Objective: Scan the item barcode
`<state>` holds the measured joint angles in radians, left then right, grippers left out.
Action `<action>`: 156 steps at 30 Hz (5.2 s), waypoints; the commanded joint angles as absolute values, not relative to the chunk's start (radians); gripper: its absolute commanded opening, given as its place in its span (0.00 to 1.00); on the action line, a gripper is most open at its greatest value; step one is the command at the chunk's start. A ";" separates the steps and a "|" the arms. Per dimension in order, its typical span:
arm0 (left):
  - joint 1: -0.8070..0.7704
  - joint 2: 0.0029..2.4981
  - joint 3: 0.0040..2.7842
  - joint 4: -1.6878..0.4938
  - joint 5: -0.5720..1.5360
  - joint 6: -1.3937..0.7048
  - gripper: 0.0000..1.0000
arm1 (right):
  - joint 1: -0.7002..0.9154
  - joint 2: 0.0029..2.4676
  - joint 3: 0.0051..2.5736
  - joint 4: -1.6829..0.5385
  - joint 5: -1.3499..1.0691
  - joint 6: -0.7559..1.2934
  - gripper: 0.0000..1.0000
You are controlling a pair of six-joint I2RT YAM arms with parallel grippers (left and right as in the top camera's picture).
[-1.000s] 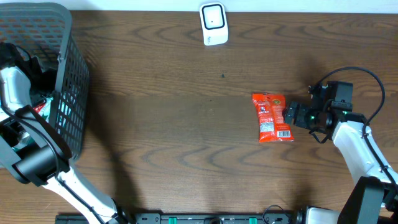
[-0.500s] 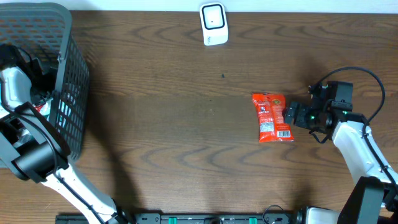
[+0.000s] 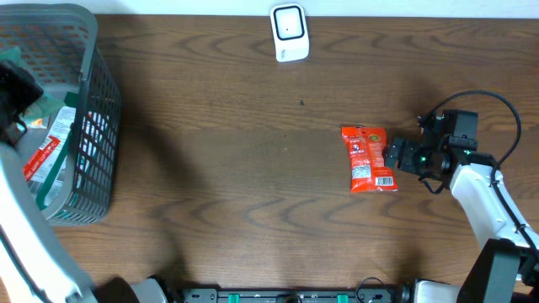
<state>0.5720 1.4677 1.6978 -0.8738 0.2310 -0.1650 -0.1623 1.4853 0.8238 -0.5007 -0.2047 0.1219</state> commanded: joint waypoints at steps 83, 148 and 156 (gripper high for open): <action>-0.646 1.826 1.083 -0.430 0.306 -0.318 0.16 | -0.155 1.478 0.836 -0.499 -0.199 0.118 0.99; -0.672 1.745 1.141 -0.636 0.130 -0.390 0.08 | -0.155 1.478 0.836 -0.501 -0.199 0.118 0.99; -0.750 1.760 1.102 -0.565 0.130 -0.451 0.08 | -0.155 1.478 0.836 -0.501 -0.199 0.118 0.99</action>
<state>-0.7162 1.7447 1.1210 -0.5884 0.1501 -0.4198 -0.1623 1.4853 0.8238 -0.5014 -0.2039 0.1219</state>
